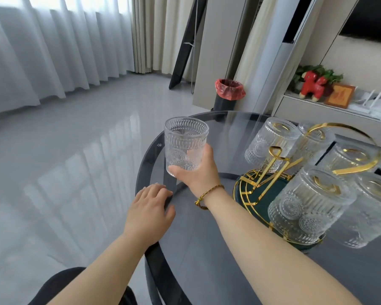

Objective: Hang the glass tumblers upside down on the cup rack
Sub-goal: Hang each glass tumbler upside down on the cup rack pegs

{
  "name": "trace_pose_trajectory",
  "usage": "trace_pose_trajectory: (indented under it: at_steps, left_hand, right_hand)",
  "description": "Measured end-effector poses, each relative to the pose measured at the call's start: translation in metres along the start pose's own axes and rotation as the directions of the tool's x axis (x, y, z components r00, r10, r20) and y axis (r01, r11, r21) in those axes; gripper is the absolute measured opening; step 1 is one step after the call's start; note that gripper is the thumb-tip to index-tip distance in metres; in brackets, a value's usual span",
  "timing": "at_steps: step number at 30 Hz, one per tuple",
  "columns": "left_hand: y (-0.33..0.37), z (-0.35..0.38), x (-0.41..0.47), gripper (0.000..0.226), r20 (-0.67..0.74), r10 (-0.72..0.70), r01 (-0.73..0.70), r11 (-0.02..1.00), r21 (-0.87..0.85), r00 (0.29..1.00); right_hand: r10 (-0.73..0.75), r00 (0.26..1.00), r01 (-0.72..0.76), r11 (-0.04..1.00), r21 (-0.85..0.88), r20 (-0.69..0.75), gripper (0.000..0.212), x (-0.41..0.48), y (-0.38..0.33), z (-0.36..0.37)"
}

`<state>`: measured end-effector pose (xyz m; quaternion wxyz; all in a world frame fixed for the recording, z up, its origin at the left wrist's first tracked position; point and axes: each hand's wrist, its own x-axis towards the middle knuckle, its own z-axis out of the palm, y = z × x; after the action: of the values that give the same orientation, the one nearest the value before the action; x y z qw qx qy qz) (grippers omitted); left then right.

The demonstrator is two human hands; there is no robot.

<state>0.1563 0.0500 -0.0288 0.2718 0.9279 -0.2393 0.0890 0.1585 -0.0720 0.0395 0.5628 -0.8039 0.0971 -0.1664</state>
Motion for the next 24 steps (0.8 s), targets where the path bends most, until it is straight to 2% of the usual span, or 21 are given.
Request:
trace_pose_trajectory:
  at_steps: [5,11,14,18,21,24]
  left_hand:
    - [0.004,-0.004,-0.002,0.032,0.074,0.021,-0.024,0.999,0.045,0.997]
    - [0.022,-0.003,-0.01,0.035,0.174,0.03,-0.049,0.994,0.101,0.984]
    - [0.04,0.002,-0.014,0.038,0.237,0.09,-0.114,0.99,0.088,0.967]
    - [0.059,0.013,-0.014,0.04,0.248,0.126,-0.147,0.987,0.068,0.96]
    - [0.064,0.018,-0.011,0.04,0.252,0.135,-0.155,0.986,0.063,0.958]
    - [0.061,0.022,-0.011,0.04,0.236,0.161,-0.179,0.982,0.057,0.958]
  right_hand:
    - [-0.078,0.995,0.081,0.996,-0.037,0.062,0.061,-0.053,-0.054,-0.036]
    - [-0.09,0.99,0.114,0.966,-0.233,0.11,0.065,-0.094,-0.1,-0.115]
    - [-0.096,0.994,0.111,0.917,-0.383,0.059,0.068,-0.093,-0.118,-0.15]
    - [-0.128,0.992,0.12,0.827,-0.549,0.024,0.064,-0.082,-0.139,-0.181]
    - [-0.157,0.987,0.147,0.779,-0.61,0.037,0.06,-0.072,-0.15,-0.189]
    - [-0.171,0.984,0.169,0.781,-0.601,0.055,0.057,-0.06,-0.154,-0.188]
